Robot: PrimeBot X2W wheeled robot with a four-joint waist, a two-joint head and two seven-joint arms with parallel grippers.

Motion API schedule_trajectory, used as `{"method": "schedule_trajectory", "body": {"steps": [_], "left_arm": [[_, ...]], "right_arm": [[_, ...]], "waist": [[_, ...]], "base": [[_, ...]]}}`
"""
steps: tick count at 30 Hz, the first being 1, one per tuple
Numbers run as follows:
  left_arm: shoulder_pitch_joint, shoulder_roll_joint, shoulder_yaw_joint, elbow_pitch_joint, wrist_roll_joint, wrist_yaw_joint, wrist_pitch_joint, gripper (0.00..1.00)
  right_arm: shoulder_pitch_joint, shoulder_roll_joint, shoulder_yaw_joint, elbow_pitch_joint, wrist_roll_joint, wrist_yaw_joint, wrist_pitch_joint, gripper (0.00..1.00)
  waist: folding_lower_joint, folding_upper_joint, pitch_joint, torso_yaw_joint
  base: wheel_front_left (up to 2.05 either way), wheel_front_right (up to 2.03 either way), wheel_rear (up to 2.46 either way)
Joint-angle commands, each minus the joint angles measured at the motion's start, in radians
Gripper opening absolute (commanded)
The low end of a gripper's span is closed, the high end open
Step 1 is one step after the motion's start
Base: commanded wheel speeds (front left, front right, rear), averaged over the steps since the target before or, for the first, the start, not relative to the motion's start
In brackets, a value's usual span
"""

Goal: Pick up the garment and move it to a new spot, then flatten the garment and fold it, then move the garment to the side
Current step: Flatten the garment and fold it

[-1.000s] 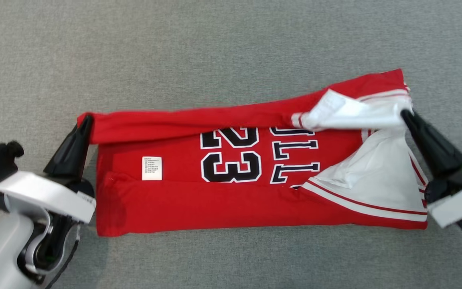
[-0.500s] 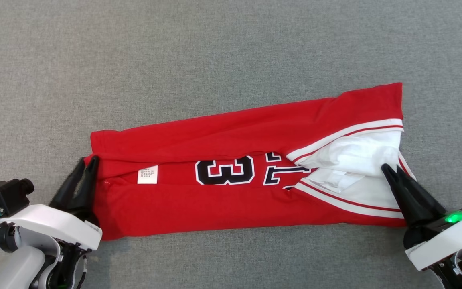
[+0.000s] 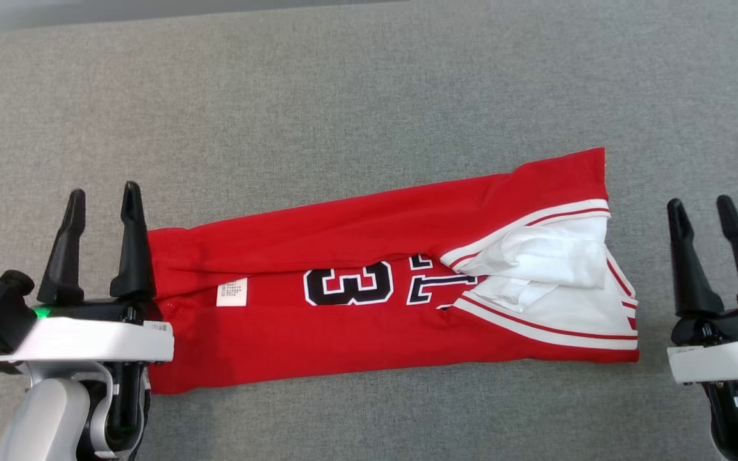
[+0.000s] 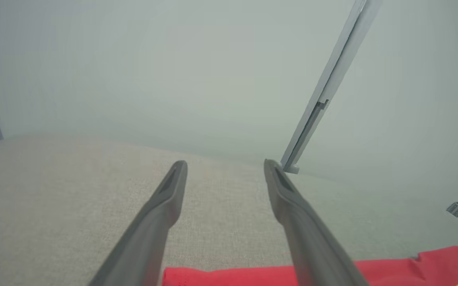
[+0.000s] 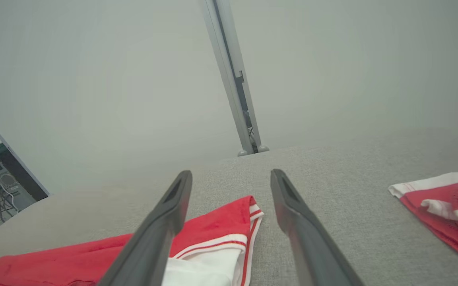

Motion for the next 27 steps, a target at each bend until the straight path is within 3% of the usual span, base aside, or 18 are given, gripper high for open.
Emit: {"method": "schedule_trajectory", "body": {"steps": [1, 6, 11, 27], "left_arm": [[0.006, -0.015, 0.027, -0.019, 0.049, -0.007, -0.004, 1.0], [0.03, -0.065, 0.095, -0.049, 0.218, -0.019, -0.004, 1.0], [0.073, -0.076, 0.102, -0.022, 0.327, -0.035, -0.004, 1.0], [0.073, -0.104, 0.055, 0.061, 0.406, -0.084, -0.004, 1.0]], "right_arm": [[-0.011, 0.012, -0.019, -0.006, -0.029, 0.0, 0.007, 1.0], [-0.02, 0.071, -0.08, -0.016, -0.155, 0.0, 0.033, 1.0], [-0.004, 0.102, -0.1, -0.002, -0.28, 0.0, 0.059, 1.0], [0.021, 0.119, -0.101, 0.058, -0.327, 0.0, 0.071, 1.0]], "waist": [[0.0, 0.0, -0.014, -0.002], [0.0, 0.0, -0.046, 0.001], [0.0, 0.0, -0.074, 0.013], [0.0, 0.0, -0.092, 0.05]], "base": [[0.0, 0.0, 0.0], [0.0, 0.0, 0.0], [0.0, 0.0, 0.0], [0.0, 0.0, 0.0]]}}
